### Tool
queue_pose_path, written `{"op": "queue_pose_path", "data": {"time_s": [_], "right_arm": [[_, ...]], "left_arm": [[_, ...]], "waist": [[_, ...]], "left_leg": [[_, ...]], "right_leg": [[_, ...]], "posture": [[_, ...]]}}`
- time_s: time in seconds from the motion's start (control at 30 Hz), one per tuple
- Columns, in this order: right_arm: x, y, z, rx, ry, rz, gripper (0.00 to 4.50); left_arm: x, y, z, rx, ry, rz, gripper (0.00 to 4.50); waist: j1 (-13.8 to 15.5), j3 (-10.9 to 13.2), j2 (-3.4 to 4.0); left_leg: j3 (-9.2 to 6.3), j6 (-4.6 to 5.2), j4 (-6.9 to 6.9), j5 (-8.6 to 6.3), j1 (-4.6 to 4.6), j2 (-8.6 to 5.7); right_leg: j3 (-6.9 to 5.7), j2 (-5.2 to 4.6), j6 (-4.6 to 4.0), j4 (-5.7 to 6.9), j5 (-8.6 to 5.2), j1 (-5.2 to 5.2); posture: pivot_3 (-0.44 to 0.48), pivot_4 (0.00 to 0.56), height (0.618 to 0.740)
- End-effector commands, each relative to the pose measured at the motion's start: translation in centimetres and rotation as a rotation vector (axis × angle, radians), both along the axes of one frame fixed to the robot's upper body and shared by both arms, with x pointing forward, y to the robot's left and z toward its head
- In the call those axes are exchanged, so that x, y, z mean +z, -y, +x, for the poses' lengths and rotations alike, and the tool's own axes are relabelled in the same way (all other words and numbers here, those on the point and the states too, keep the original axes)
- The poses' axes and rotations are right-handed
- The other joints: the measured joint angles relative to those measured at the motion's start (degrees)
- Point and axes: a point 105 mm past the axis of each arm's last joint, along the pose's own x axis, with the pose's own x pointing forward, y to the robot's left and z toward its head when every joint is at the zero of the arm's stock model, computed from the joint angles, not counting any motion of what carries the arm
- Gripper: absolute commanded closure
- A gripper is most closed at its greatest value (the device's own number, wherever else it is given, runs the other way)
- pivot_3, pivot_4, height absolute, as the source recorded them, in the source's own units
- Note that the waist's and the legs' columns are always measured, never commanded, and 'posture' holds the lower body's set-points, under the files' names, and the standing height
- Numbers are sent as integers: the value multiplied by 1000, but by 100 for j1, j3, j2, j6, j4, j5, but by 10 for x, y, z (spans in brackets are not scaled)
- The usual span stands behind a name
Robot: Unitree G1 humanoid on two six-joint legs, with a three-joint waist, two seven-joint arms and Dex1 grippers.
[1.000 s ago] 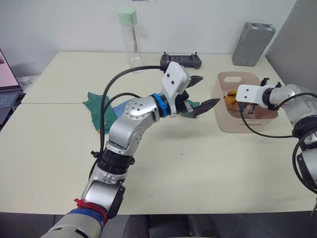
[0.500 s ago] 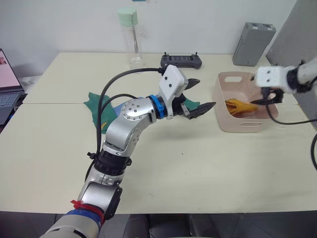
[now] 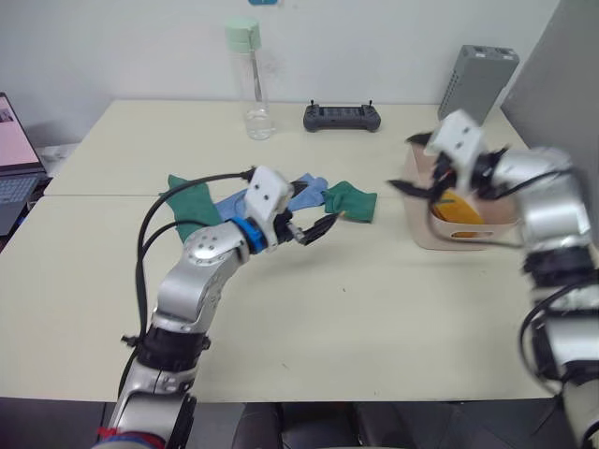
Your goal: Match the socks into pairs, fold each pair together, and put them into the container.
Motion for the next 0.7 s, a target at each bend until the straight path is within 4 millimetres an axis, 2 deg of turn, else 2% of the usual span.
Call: {"op": "queue_pose_path", "data": {"time_s": [0.03,0.07,0.13,0.23,0.37,0.43,0.53,0.7], "right_arm": [[1,-8,-20,-78,32,175,12],[-21,-15,-30,-90,-2,194,12],[-48,-20,-44,-135,-57,223,12],[-67,-18,-57,-195,-79,231,12],[-94,-7,-80,-275,-121,204,12],[-100,-4,-89,-278,-145,202,12],[-98,-1,-90,-280,-145,202,12],[-87,-1,-78,-266,-117,197,12]], "left_arm": [[5,-25,-9,121,81,-22,0],[-7,-37,-16,171,64,-30,0],[-23,-53,-27,241,34,-47,0],[-37,-69,-38,310,5,-49,0],[-64,-88,-66,384,-67,-26,0],[-69,-96,-77,407,-98,-42,0],[-70,-103,-82,420,-109,-36,0],[-67,-101,-74,412,-91,-25,0]], "waist": [[105,0,0],[140,0,-1],[183,-6,-7],[207,-4,-9],[193,-13,-18],[167,-18,-27],[141,-18,-28],[113,-22,-37]], "left_leg": [[0,0,-1,0,-4,-1],[-1,0,1,-1,-4,-2],[2,-1,0,-2,-1,-4],[9,-3,3,-3,2,-4],[22,-4,9,-1,16,3],[24,-4,9,-2,18,6],[25,-5,10,-3,18,7],[34,-9,10,-5,18,5]], "right_leg": [[0,-1,0,-5,0,-3],[-1,-3,0,-7,0,1],[0,-6,0,-16,0,7],[4,-7,-2,-16,-4,4],[15,-7,-2,-16,-28,10],[17,-7,-3,-15,-28,7],[20,-7,-5,-15,-28,-5],[29,-12,-12,-20,-24,-32]], "posture": [[0,150,740],[0,150,740],[0,150,740],[0,150,740],[0,150,740],[0,150,740],[0,150,740],[0,150,740]]}}
